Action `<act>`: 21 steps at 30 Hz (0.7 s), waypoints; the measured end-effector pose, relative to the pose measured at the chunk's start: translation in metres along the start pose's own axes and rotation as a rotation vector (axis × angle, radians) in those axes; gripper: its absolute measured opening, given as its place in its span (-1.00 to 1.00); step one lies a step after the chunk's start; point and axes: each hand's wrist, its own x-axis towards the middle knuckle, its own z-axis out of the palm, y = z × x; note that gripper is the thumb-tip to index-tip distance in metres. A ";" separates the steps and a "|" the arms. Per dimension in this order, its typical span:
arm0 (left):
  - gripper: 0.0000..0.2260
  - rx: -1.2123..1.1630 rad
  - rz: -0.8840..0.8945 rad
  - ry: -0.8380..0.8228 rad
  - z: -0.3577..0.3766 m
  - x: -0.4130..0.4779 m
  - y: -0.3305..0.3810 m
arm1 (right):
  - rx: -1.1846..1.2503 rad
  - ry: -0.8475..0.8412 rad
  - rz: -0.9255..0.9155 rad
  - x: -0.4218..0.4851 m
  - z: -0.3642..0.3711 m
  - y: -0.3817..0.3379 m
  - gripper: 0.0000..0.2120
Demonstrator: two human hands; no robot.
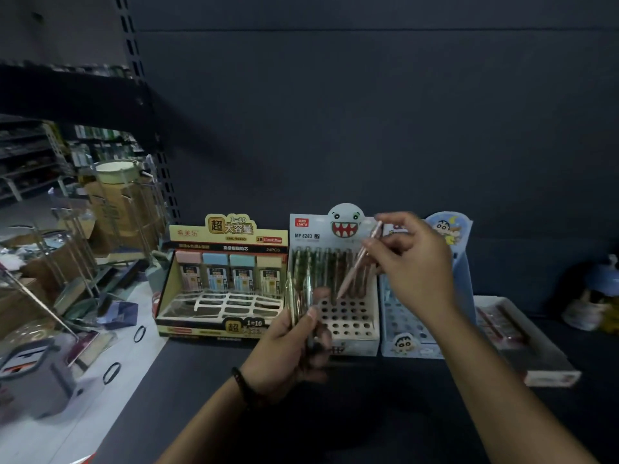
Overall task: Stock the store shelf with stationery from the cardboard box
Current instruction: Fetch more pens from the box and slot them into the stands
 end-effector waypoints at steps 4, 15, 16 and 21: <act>-0.72 -0.053 -0.074 -0.018 0.004 0.008 0.002 | -0.177 0.082 -0.041 0.009 -0.010 0.016 -0.74; -0.65 -0.096 0.105 -0.021 0.010 0.002 -0.012 | -0.363 -0.033 -0.066 0.005 0.019 0.034 -0.66; -0.68 -0.077 0.121 -0.015 0.009 0.001 -0.011 | -0.383 -0.040 -0.069 0.005 0.020 0.035 -0.67; -0.64 -0.033 0.136 -0.023 0.002 0.001 -0.008 | -0.468 -0.088 -0.050 0.008 0.022 0.037 -0.73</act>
